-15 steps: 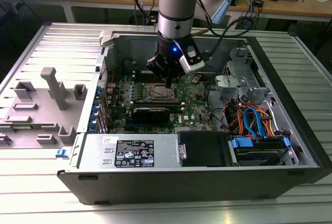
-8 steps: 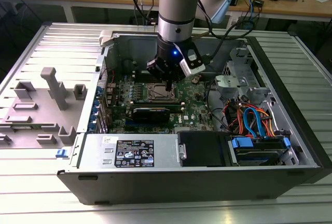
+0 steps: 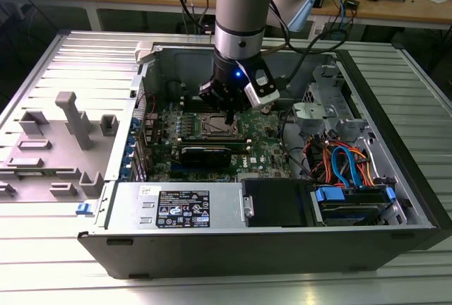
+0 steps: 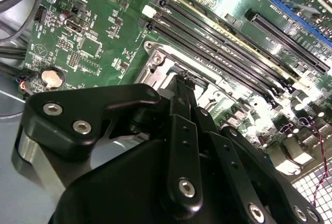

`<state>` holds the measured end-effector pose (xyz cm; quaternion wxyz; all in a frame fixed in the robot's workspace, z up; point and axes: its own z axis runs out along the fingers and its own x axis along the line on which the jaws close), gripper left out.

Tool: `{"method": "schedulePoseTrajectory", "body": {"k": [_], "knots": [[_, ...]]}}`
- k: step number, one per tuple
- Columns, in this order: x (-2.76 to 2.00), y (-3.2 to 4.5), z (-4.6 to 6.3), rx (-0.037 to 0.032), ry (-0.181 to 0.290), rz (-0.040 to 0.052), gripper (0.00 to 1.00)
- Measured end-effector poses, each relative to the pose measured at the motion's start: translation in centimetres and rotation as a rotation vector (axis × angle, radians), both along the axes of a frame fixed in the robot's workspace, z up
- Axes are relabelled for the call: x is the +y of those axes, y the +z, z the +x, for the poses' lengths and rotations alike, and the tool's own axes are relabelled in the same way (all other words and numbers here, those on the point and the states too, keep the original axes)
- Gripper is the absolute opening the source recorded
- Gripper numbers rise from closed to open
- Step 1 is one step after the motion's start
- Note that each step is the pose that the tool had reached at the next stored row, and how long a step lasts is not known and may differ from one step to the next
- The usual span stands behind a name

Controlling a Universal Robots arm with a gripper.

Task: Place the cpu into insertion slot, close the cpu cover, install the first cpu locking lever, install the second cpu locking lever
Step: 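Install the second cpu locking lever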

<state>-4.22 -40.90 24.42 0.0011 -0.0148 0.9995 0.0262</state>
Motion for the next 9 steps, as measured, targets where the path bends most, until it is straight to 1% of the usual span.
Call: {"method": "schedulePoseTrajectory", "body": {"k": [3, 9], "knots": [[-0.11, 0.00, -0.01, 0.0000, 0.000, -0.0001, 0.11], [-0.12, 0.00, -0.01, 0.0000, 0.000, 0.0000, 0.11]]}}
